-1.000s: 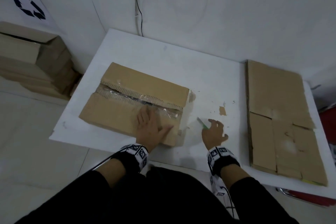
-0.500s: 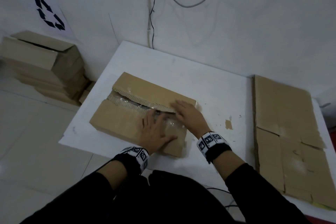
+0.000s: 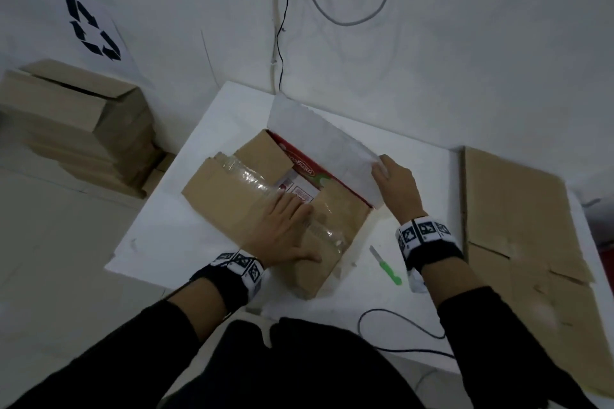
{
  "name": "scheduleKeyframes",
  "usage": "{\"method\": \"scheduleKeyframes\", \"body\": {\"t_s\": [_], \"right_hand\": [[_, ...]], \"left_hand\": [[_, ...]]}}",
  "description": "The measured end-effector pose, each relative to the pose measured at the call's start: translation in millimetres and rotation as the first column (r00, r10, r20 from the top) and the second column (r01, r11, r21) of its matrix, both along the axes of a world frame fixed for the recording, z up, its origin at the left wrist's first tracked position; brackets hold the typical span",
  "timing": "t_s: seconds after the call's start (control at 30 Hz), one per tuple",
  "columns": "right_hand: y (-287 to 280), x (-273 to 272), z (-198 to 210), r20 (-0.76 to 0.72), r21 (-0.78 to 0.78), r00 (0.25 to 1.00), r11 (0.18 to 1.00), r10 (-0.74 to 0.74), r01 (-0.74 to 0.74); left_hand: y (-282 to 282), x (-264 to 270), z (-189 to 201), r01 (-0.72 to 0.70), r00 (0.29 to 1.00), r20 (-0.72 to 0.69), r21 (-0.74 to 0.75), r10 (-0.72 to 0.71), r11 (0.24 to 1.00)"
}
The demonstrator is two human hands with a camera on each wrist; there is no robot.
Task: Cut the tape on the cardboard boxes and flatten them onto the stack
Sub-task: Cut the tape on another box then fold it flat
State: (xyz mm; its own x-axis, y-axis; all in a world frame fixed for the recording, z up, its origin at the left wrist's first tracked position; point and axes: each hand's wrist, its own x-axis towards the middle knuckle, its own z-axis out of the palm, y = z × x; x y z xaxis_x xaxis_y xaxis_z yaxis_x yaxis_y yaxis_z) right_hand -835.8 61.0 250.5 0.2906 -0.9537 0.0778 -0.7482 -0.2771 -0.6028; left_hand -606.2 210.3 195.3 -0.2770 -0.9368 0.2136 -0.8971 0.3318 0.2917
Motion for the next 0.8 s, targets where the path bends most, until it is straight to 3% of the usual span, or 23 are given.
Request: {"method": "scheduleKeyframes", "body": {"t_s": [0.1,0.17,0.23,0.3,0.4,0.53,0.63,0.67,0.8], "right_hand": [[-12.4,-6.9,-2.7,-0.095,-0.003,0.984,0.988,-0.152,0.152],[-15.9,-7.4,-4.9,-0.220,-0.130,0.928,0.951,-0.302,0.279],[-11.3,0.2,-7.6,-0.334,-0.233,0.868,0.924,-0.368,0.302],[-1.8,14.5,-16.5,-0.370,-0.134,0.886,0.959,-0.281,0.248],[20.1,38.8,-35.9,-0.304,0.063,0.929,0.968,-0.211,0.241],[44.2,82.0,-51.9,-0.443,0.057,0.828,0.911,-0.343,0.408],[60.1,118.5,-36.1,-0.499,0.048,0.746,0.845,-0.441,0.532],[66.3,125.3,-33.9,-0.492,0.073,0.753,0.841,-0.436,0.535],[77.1,127.9,-55.3,-0.340,0.269,0.913,0.907,-0.224,0.323]], "left_hand": [[-8.8,2.5,12.1,0.025,1.000,-0.010,-0.060,-0.025,0.998],[-8.7,4.9,21.4,0.032,0.999,0.001,-0.071,-0.032,0.997],[-4.4,10.6,28.8,0.029,0.999,0.035,-0.113,-0.026,0.993],[6.3,18.3,34.9,0.052,0.997,0.066,-0.179,-0.040,0.982],[28.8,33.1,41.1,0.110,0.991,0.098,-0.225,-0.090,0.968],[66.0,55.8,40.1,0.112,0.991,0.087,-0.069,-0.106,0.991],[97.4,72.0,21.5,0.106,0.990,0.077,0.129,-0.117,0.986],[105.2,76.2,14.9,0.108,0.991,0.058,0.195,-0.121,0.975],[111.7,83.0,4.8,0.126,0.976,0.107,0.441,-0.191,0.888]]}}
